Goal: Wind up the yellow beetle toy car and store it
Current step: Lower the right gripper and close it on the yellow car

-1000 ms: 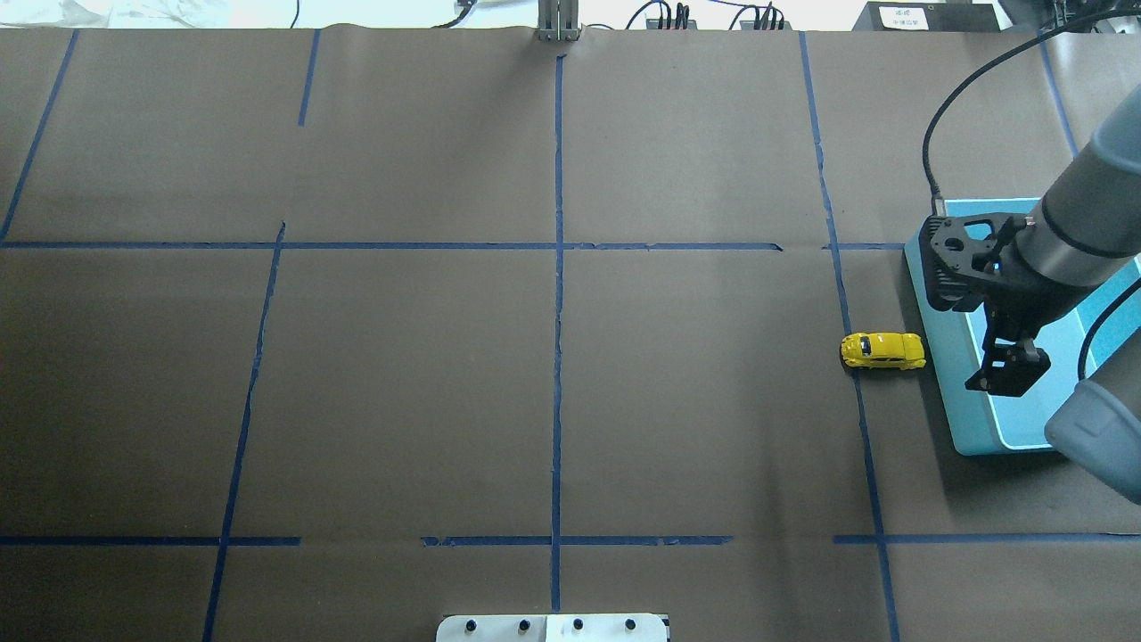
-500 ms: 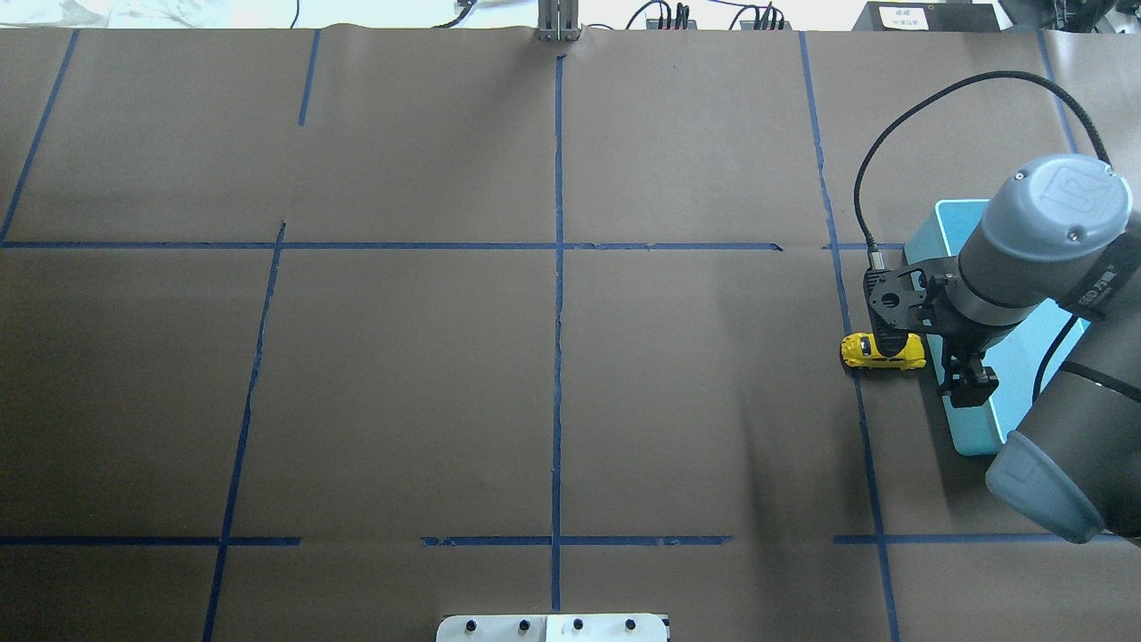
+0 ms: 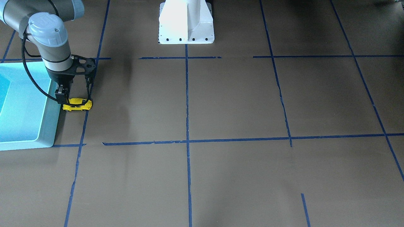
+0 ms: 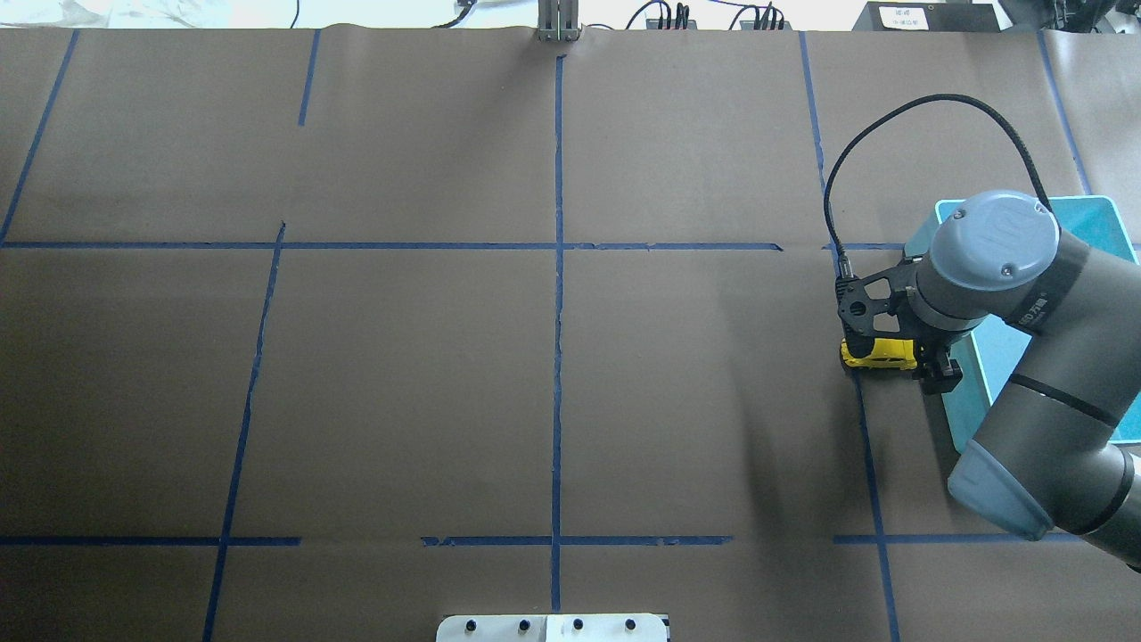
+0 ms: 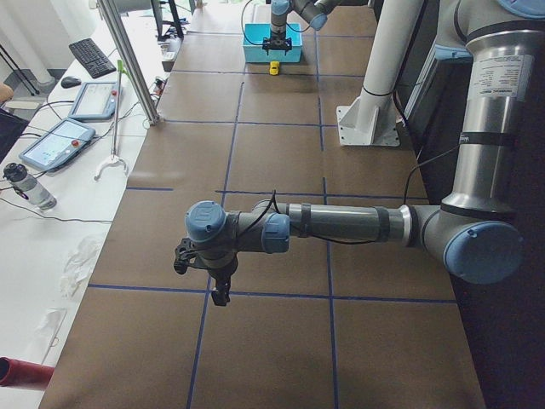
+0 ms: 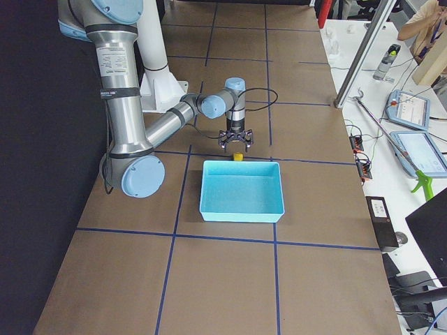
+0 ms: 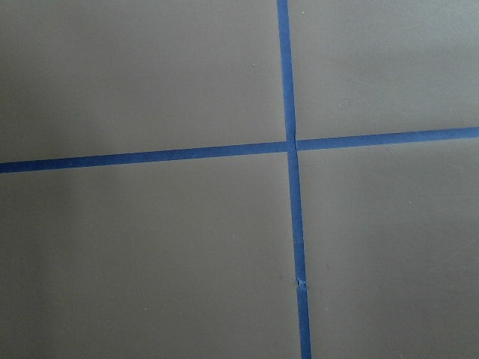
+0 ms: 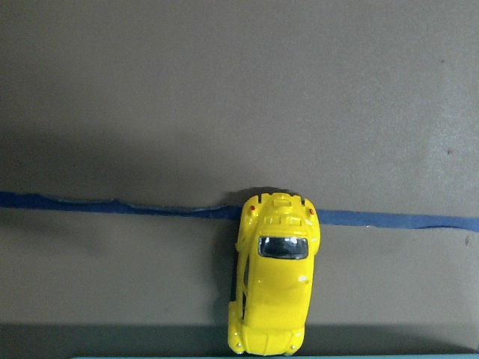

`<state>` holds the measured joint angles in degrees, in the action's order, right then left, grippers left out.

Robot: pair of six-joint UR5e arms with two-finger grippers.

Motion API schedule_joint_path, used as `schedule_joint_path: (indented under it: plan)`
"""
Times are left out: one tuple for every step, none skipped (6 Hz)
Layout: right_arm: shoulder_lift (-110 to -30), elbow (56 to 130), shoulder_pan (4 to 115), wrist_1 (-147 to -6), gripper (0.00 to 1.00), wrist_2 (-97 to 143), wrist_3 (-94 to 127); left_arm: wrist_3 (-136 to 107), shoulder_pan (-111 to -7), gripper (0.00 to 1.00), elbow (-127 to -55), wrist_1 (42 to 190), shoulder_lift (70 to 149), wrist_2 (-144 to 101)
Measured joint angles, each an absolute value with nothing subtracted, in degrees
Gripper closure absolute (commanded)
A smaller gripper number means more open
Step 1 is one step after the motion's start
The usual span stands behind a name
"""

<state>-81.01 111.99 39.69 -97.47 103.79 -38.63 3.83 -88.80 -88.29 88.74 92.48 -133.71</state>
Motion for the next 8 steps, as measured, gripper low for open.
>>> schedule_joint_path:
  plan:
    - [-80.0, 109.8, 39.5, -96.1, 0.00, 103.5, -38.6, 3.9, -88.8, 0.00, -88.1, 88.8, 92.5, -133.7]
    - [-79.5, 107.9, 39.4, -94.7, 0.00, 103.3, -38.6, 3.9, -88.8, 0.00, -88.1, 88.8, 92.4, -133.8]
    - [-79.3, 106.6, 39.3, -94.0, 0.00, 103.3, -38.6, 3.9, -88.8, 0.00, -88.0, 88.8, 92.1, -133.8]
    - [-79.2, 105.6, 39.1, -93.8, 0.00, 103.3, -38.6, 3.9, -88.8, 0.00, -88.0, 88.8, 91.9, -133.8]
    - [-78.9, 104.5, 39.0, -93.0, 0.00, 103.4, -38.7, 3.9, -88.8, 0.00, -88.0, 88.8, 91.9, -133.9]
    - [-78.5, 103.0, 38.9, -91.5, 0.02, 103.4, -38.7, 3.9, -88.8, 0.00, -88.0, 88.8, 91.9, -134.0]
    - [-78.3, 102.0, 38.8, -90.6, 0.11, 103.4, -38.7, 3.9, -88.8, 0.00, -88.0, 88.8, 91.8, -134.1]
    - [-78.3, 101.7, 38.8, -90.2, 0.37, 103.6, -38.6, 3.9, -88.8, 0.00, -88.0, 88.8, 91.8, -134.1]
